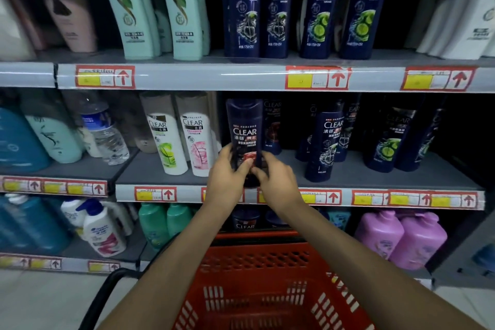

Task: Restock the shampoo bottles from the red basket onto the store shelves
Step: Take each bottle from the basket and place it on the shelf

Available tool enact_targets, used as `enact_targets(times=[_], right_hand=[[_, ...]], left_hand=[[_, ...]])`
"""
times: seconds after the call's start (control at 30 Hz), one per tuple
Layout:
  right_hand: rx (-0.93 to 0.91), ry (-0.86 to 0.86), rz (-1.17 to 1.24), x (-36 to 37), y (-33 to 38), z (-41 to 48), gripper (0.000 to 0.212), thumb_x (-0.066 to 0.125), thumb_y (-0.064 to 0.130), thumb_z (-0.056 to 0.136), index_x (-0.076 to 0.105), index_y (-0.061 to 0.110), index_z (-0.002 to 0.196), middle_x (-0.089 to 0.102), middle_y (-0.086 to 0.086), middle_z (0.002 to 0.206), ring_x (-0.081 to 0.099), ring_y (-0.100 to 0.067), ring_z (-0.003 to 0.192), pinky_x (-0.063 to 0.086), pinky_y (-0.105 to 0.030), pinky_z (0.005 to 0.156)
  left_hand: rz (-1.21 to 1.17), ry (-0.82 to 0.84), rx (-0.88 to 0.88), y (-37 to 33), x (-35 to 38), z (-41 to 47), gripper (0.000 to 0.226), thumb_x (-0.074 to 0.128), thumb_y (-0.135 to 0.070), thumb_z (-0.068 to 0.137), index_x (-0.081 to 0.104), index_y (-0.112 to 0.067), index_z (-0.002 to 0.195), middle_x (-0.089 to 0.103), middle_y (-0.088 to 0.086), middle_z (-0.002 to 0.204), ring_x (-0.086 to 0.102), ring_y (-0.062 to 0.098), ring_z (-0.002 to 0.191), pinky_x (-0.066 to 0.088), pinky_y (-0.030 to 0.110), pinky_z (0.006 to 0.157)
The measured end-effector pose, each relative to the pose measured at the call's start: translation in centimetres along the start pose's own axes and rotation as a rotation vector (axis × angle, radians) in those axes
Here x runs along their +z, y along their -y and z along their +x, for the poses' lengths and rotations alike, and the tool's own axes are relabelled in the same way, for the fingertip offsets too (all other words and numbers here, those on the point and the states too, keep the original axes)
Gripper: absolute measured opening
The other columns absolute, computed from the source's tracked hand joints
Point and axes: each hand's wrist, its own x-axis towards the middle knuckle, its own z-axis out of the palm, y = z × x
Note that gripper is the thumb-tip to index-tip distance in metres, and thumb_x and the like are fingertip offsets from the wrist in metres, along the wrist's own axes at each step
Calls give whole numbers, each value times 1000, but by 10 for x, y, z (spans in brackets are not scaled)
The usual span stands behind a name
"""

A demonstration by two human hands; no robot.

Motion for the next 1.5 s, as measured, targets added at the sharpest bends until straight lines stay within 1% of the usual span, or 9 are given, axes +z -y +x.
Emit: enact_targets(times=[0.17, 0.33, 0.57, 0.73, 0.93, 1.1, 1.23, 1.37, 1.5], right_hand=[[27, 1, -129, 1, 4, 16, 21, 59, 26, 103, 62, 18, 122, 73, -6, 106, 68, -27, 96, 57, -41, 83], [32, 62, -183, 0, 4, 32, 20, 63, 23, 99, 62, 16, 118, 72, -5, 105, 69, -28, 98, 59, -43, 83], [30, 29, -183, 15, 2, 44, 34, 72, 20, 90, 56, 18, 121, 71, -4, 104, 68, -25, 96, 59, -44, 82], [1, -4, -149, 24, -8, 45, 49, 73, 14, 90, 45, 20, 130, 68, -2, 110, 67, -22, 99, 58, -44, 87], [-9, -59, -48, 33, -14, 47, 53, 71, 8, 91, 46, 22, 135, 69, 1, 118, 66, -17, 108, 57, -37, 93], [56, -129, -71, 39, -16, 49, 45, 76, 25, 89, 58, 20, 130, 73, 0, 110, 69, -19, 102, 55, -31, 85], [125, -174, -62, 45, -18, 53, 36, 77, 34, 89, 69, 18, 120, 76, -1, 107, 70, -21, 102, 53, -30, 82], [146, -207, -83, 49, -20, 57, 37, 76, 31, 90, 68, 17, 124, 75, -2, 114, 68, -23, 108, 53, -33, 88], [205, -218, -22, 52, -26, 60, 39, 78, 23, 89, 66, 15, 124, 74, -2, 116, 69, -22, 108, 56, -40, 96]], left_hand=[[60, 27, -45, 13, 6, 9, 49, 51, -5, 103, 49, -23, 147, 69, -2, 130, 63, 13, 120, 49, 40, 109], [38, 35, -104, 18, 5, 17, 43, 52, -5, 104, 53, -17, 145, 68, -4, 121, 59, -7, 101, 44, 16, 89], [0, -44, -105, 26, 8, 31, 39, 59, -4, 100, 57, -15, 138, 66, -13, 108, 63, 9, 108, 46, 24, 96], [-53, -118, -88, 32, 12, 35, 35, 63, -5, 98, 53, -14, 130, 66, 1, 122, 63, 12, 113, 49, 28, 103], [-34, -162, -70, 37, 14, 37, 29, 65, -10, 99, 53, -15, 125, 67, 1, 115, 65, 13, 105, 53, 27, 95], [140, -193, -198, 36, 18, 39, 26, 67, -33, 99, 57, -11, 109, 66, 5, 103, 63, 22, 95, 43, 30, 75], [215, -166, -218, 40, 20, 41, 23, 64, -27, 100, 63, -8, 113, 71, 7, 105, 66, 27, 99, 51, 36, 83], [255, -127, -212, 43, 21, 42, 30, 60, -10, 96, 67, -9, 126, 73, 7, 117, 68, 26, 107, 56, 42, 94], [254, -88, -209, 42, 23, 40, 38, 55, -1, 91, 67, -11, 125, 74, 8, 117, 68, 28, 106, 56, 43, 93]])
